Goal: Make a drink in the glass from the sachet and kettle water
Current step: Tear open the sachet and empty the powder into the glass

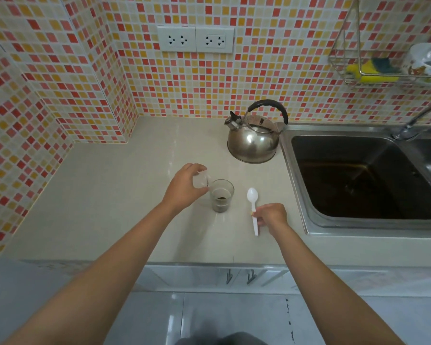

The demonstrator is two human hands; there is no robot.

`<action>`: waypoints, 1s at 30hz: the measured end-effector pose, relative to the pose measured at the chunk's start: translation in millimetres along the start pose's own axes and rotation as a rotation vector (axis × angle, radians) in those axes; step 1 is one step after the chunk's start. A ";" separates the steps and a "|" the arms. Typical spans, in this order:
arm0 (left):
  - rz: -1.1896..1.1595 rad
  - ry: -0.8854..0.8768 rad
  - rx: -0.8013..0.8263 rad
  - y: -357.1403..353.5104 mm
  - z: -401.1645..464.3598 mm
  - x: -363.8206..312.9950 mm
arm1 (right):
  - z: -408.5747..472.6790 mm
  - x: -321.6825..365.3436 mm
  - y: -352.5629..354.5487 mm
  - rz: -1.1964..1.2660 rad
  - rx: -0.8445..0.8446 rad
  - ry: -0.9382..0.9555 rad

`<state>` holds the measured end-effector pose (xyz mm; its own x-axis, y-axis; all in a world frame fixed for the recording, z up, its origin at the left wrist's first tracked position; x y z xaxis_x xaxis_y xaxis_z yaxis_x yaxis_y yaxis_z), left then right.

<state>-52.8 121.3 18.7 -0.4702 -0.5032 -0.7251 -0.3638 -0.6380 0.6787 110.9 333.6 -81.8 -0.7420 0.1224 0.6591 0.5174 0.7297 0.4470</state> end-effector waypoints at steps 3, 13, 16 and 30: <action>-0.013 -0.002 0.002 1.9 -3.1 1.2 | 9.4 -4.0 -5.8 -0.035 -0.014 0.016; -0.120 -0.003 -0.046 5.7 -5.0 -0.8 | -20.1 22.8 10.2 -0.227 -0.254 0.240; -0.224 0.016 -0.101 5.2 -4.8 -4.5 | -53.1 65.4 2.7 -0.051 -0.239 0.510; -0.431 -0.028 -0.125 -5.3 -7.9 -42.0 | -92.6 140.2 -23.6 -0.084 0.070 0.676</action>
<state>-24.8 141.1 44.6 -0.3190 -0.1609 -0.9340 -0.4323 -0.8523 0.2944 34.1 271.2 56.1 -0.3371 -0.3670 0.8670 0.4239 0.7631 0.4878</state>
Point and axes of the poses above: each hand's wrist, its own z-axis towards the middle knuckle, its own y-axis out of the back of the hand, x = y × z, the point moved 7 cm from there along z, towards the middle knuckle, and after that the axes turned 1 degree about -y, right-handed, at the moved point
